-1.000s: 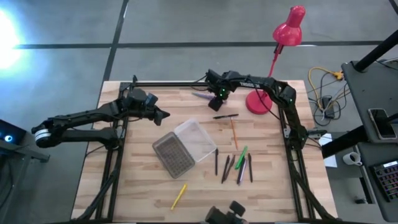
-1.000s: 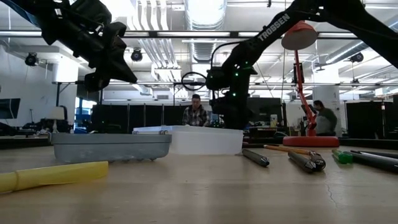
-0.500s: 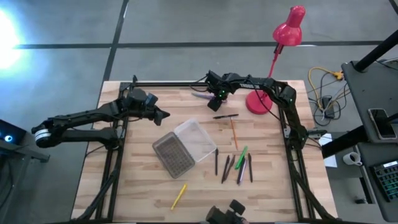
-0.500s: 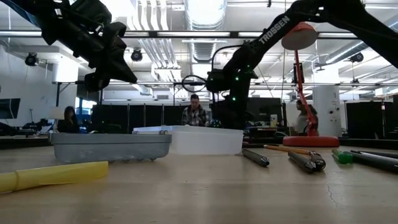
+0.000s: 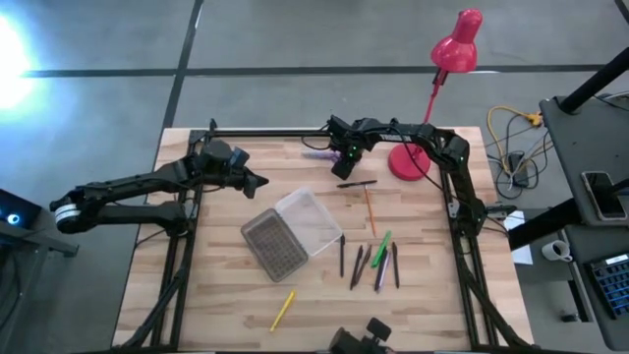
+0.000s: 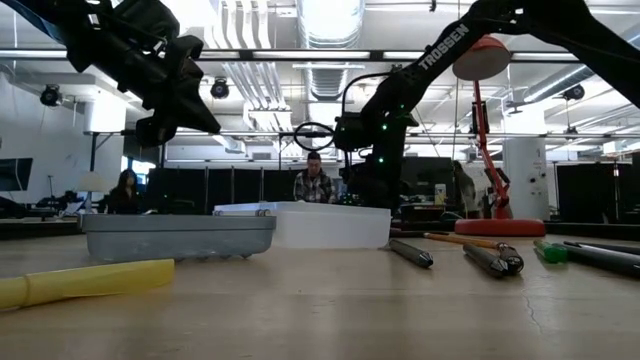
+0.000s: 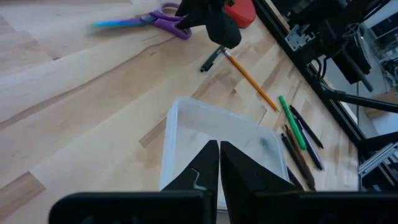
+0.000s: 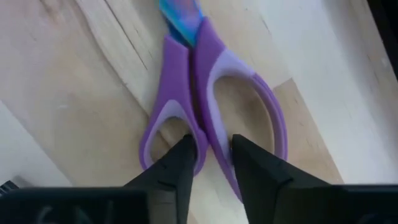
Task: Pick & place school supplies into a supply box
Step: Put the purple scissors into the gray supply box
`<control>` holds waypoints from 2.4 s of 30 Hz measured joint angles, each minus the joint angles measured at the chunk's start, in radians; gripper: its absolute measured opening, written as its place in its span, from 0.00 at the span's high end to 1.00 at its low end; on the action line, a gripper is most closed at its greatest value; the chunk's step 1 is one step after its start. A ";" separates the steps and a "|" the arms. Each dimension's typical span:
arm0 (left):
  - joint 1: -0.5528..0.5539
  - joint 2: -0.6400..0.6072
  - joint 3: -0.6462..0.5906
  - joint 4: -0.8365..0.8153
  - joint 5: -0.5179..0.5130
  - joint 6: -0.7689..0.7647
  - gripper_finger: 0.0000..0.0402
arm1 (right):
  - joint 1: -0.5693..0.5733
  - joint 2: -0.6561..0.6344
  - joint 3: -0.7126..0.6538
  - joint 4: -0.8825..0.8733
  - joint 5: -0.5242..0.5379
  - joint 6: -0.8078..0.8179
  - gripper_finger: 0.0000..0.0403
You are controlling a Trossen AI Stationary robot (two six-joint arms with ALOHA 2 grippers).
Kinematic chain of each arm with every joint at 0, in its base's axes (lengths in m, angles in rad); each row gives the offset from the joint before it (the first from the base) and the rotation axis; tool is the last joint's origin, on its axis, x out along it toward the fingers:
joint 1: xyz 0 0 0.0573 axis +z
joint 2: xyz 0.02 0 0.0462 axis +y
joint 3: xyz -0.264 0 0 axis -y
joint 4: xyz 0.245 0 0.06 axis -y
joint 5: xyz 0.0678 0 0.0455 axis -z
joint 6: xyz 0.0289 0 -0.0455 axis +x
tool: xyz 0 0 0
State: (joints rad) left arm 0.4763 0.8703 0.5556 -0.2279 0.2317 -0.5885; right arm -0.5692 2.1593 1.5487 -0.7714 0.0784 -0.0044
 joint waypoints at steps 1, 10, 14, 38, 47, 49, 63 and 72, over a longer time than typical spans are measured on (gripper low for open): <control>0.000 0.000 0.000 0.000 0.000 -0.001 1.00 | -0.001 0.000 -0.001 -0.002 0.000 -0.002 0.81; 0.000 0.000 0.000 0.000 0.000 -0.001 1.00 | -0.002 -0.001 -0.018 -0.030 0.020 0.001 0.88; 0.000 0.000 0.000 0.000 0.000 -0.001 1.00 | -0.003 -0.004 -0.009 -0.050 0.010 0.016 0.88; 0.000 0.000 -0.005 0.000 -0.002 0.010 1.00 | 0.018 -0.059 0.144 -0.244 -0.037 0.106 0.95; 0.000 0.000 -0.033 0.000 -0.002 -0.008 1.00 | 0.019 0.018 0.119 -0.228 -0.026 0.037 0.71; 0.000 0.000 -0.039 0.000 -0.002 -0.021 1.00 | 0.019 0.030 0.119 -0.214 -0.001 0.031 0.67; 0.000 0.000 -0.035 0.001 -0.002 -0.024 1.00 | 0.011 0.088 0.124 -0.216 -0.003 0.042 0.80; 0.000 0.000 -0.035 0.002 -0.002 -0.024 1.00 | 0.015 0.088 0.122 -0.215 0.029 0.046 0.88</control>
State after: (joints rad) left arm 0.4763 0.8700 0.5205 -0.2264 0.2295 -0.6128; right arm -0.5545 2.2470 1.6712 -0.9866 0.1078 0.0413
